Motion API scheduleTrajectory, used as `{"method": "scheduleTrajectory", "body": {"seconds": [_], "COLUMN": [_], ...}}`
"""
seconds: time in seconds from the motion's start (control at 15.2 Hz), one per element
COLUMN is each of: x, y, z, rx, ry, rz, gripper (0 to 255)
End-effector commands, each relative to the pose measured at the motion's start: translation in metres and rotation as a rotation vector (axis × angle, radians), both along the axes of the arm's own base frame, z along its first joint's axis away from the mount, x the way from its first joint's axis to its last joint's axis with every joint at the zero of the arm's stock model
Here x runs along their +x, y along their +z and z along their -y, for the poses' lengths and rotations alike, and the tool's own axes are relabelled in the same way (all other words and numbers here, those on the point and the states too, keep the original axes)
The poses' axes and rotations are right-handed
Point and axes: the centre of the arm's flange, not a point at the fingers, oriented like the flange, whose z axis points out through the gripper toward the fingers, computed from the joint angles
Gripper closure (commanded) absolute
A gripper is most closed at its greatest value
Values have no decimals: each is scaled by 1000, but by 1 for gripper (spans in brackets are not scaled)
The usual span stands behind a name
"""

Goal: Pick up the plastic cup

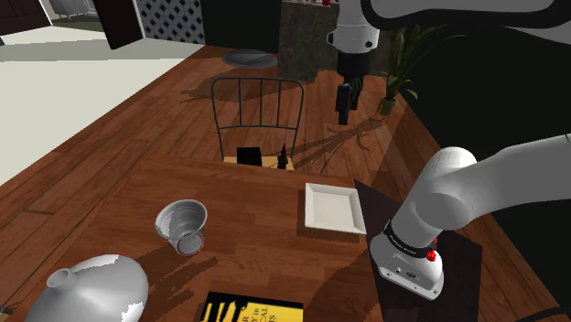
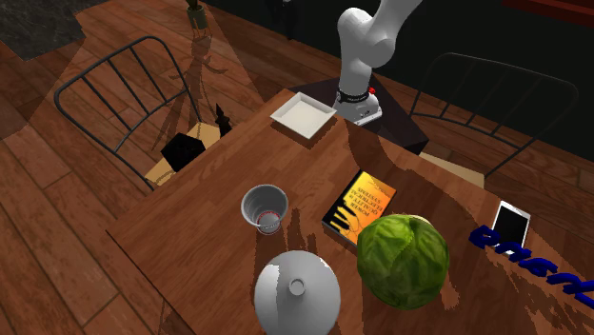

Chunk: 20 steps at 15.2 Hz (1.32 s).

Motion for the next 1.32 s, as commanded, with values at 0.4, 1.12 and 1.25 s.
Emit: {"method": "scheduleTrajectory", "body": {"seconds": [0.4,1.12,1.25], "x": [22,65,73], "y": [-26,-76,-85], "z": [-72,-203,-227], "rx": [-12,-34,-38], "ry": [-9,-27,-30], "rz": [13,36,41], "gripper": [0,0,0]}}
